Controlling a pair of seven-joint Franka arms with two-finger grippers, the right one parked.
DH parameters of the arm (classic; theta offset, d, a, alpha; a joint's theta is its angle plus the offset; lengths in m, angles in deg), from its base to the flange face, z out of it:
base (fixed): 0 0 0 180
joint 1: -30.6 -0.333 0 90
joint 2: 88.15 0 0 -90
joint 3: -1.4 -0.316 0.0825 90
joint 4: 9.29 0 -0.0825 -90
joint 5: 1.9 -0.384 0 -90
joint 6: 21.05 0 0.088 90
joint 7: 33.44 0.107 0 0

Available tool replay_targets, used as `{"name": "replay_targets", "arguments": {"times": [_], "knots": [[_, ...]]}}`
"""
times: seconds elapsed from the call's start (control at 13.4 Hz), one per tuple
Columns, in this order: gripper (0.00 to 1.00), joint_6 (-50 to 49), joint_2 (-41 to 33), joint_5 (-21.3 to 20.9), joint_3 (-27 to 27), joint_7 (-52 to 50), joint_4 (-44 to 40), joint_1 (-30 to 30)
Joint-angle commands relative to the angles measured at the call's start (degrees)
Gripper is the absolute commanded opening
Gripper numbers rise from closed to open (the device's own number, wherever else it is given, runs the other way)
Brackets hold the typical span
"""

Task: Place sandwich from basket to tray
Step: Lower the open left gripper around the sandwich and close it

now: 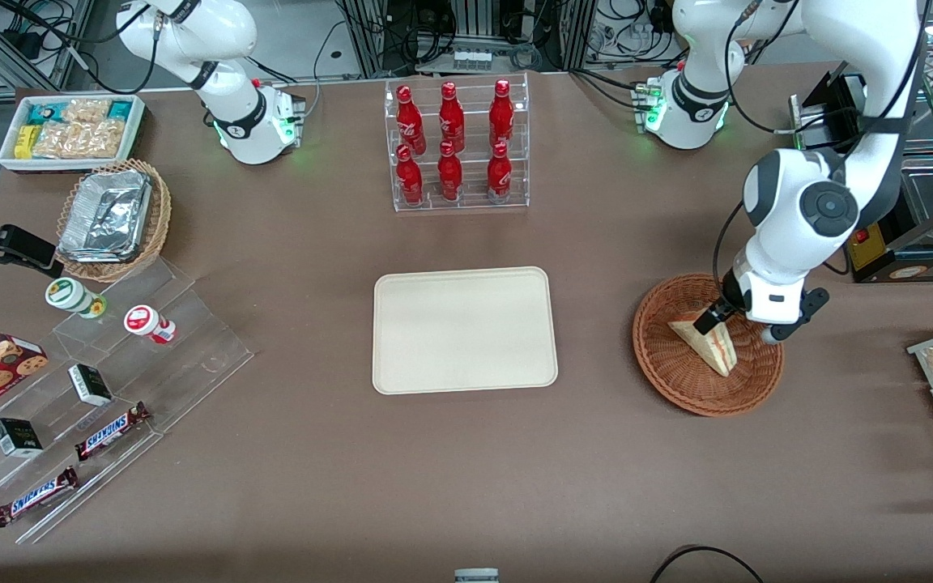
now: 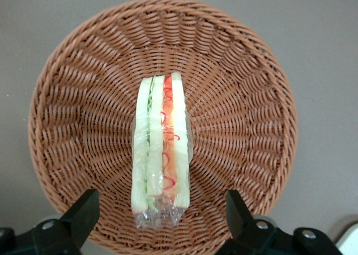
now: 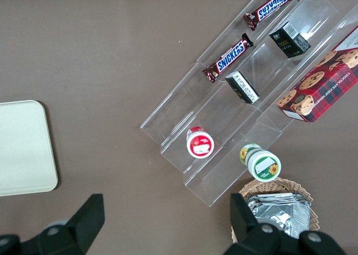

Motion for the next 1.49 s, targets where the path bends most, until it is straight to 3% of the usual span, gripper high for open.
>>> {"name": "replay_targets", "arguments": {"times": [0.0, 0.3, 0.37, 0.45, 0.97, 1.41], "knots": [[1.0, 2.84, 2.45, 0.47, 0.19, -1.18, 0.06, -0.26], [0.99, 3.9, 5.09, 0.03, 0.19, -1.18, -0.03, -0.34], [0.64, 3.9, 5.53, 0.03, 0.19, -1.27, -0.03, -0.26], [0.01, 3.82, 5.53, 0.03, 0.19, -1.36, 0.06, -0.34], [0.0, -3.02, 2.11, -0.41, 0.54, -0.13, -2.22, 0.35], [0.0, -23.84, 5.52, -0.59, 1.33, 0.66, -21.0, 9.38]]}}
